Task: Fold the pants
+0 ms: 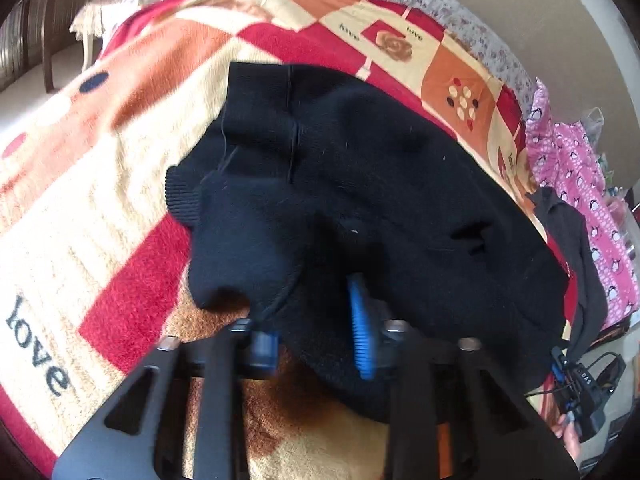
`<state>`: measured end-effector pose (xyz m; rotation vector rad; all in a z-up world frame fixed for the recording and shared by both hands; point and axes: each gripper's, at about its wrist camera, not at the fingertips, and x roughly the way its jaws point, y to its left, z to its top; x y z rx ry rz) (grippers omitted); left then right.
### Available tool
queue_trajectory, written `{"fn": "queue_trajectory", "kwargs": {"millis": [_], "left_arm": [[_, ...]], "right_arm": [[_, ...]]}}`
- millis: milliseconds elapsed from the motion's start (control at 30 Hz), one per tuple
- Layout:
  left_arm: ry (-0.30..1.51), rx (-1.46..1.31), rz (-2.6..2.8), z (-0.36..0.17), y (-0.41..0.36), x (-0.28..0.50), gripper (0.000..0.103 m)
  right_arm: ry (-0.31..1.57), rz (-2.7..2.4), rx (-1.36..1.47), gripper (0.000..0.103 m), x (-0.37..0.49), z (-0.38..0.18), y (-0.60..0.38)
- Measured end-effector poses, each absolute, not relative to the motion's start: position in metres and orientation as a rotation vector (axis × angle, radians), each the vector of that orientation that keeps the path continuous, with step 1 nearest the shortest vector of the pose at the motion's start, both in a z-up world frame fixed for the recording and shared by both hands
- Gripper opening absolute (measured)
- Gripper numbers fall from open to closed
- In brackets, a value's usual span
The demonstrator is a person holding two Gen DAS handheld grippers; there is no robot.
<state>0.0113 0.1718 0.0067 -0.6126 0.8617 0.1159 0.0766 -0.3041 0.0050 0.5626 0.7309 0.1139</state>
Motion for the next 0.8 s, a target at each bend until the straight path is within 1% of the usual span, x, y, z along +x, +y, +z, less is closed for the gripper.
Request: {"fn": "queue_trajectory", "kwargs": {"millis": [33,67,100,167,233,367,467,500,533,600,633,733,800], "left_arm": [[0.856,-0.626,0.102,0.006,0.174,0.010,0.013],[0.860,-0.629,0.087,0.006,0.174,0.010,0.013],[0.860,-0.626,0.089,0.007,0.175,0.009,0.013],[0.849,-0.615,0.077,0.012,0.174,0.004,0.011],[0.835,-0.594,0.062,0.020,0.173,-0.002,0.011],[0.828,-0.570,0.023,0.035,0.177,-0.014,0.011],[0.828,-0.560,0.031,0.039,0.182,-0.018,0.011],[0.832,-0.563,0.032,0.039,0.182,-0.018,0.011],[0.838,-0.566,0.029,0.039,0.181,-0.017,0.011],[0.848,-0.565,0.031,0.036,0.181,-0.018,0.011],[0.854,-0.560,0.034,0.035,0.180,-0.017,0.011],[0.860,-0.554,0.041,0.033,0.179,-0.016,0.011],[0.864,-0.555,0.045,0.033,0.179,-0.015,0.011]], "right_arm": [[0.716,0.113,0.554,0.014,0.074,0.008,-0.304],[0.703,0.115,0.552,0.008,0.070,0.011,-0.303],[0.686,0.112,0.535,0.006,0.065,0.015,-0.302],[0.667,0.105,0.487,0.005,0.054,0.024,-0.297],[0.656,0.111,0.448,0.001,0.044,0.032,-0.290],[0.657,0.126,0.415,0.000,0.023,0.041,-0.287],[0.704,0.080,0.439,0.000,0.017,0.035,-0.295],[0.721,0.062,0.474,0.002,0.018,0.030,-0.301],[0.755,0.041,0.531,0.006,0.021,0.022,-0.310],[0.793,0.032,0.595,0.020,0.028,0.011,-0.319],[0.805,0.042,0.617,0.030,0.032,0.006,-0.322],[0.780,0.048,0.656,0.037,0.045,0.005,-0.326],[0.762,0.047,0.688,0.037,0.061,0.002,-0.329]]}}
